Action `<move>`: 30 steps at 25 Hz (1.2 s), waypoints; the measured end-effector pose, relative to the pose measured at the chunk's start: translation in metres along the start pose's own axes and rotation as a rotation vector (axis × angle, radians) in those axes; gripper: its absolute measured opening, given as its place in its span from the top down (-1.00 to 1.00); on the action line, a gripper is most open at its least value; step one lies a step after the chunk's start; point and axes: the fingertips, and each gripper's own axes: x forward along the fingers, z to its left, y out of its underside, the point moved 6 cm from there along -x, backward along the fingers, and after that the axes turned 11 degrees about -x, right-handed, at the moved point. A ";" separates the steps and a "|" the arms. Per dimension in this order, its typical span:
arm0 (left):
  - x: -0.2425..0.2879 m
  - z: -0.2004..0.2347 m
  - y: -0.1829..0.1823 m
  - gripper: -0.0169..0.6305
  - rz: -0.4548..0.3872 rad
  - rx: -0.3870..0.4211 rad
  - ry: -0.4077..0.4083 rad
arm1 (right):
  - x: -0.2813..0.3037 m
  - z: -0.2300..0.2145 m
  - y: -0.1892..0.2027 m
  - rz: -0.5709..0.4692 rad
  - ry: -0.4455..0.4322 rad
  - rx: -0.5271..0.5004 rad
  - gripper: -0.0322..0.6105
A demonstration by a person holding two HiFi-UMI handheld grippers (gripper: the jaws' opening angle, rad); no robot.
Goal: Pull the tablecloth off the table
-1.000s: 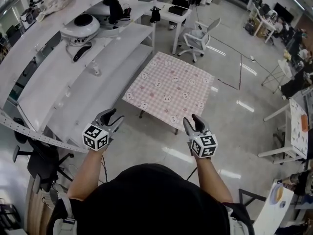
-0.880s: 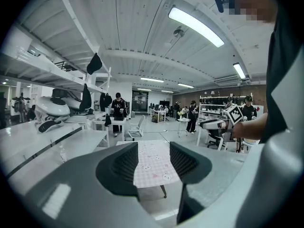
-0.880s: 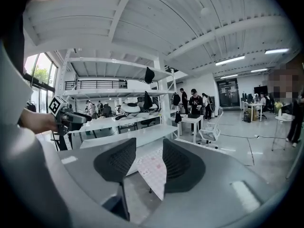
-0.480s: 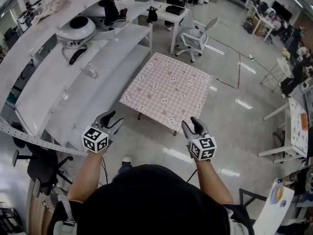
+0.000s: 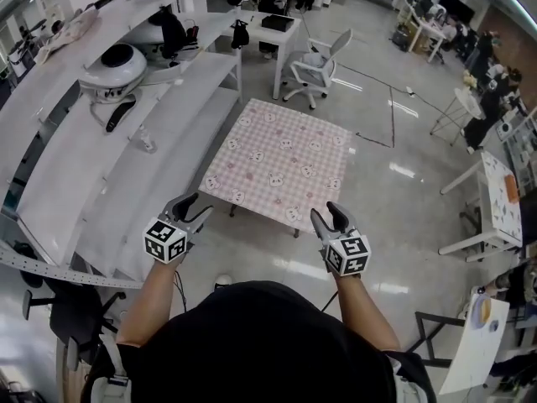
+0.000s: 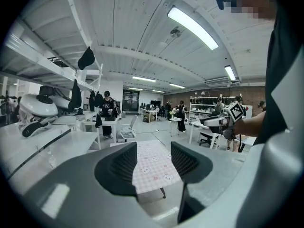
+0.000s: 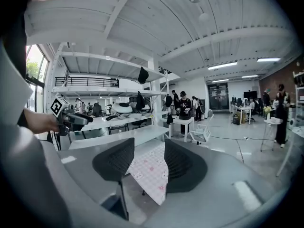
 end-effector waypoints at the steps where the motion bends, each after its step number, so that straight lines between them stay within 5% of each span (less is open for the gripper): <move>1: 0.001 0.006 -0.003 0.26 0.002 0.004 0.010 | 0.002 0.002 -0.003 0.000 0.011 0.001 0.18; 19: 0.032 0.132 -0.030 0.26 0.065 0.052 0.197 | 0.069 0.061 -0.031 0.053 0.196 0.012 0.14; 30: 0.033 0.164 -0.029 0.26 0.114 0.097 0.299 | 0.073 0.104 -0.027 0.115 0.296 0.018 0.11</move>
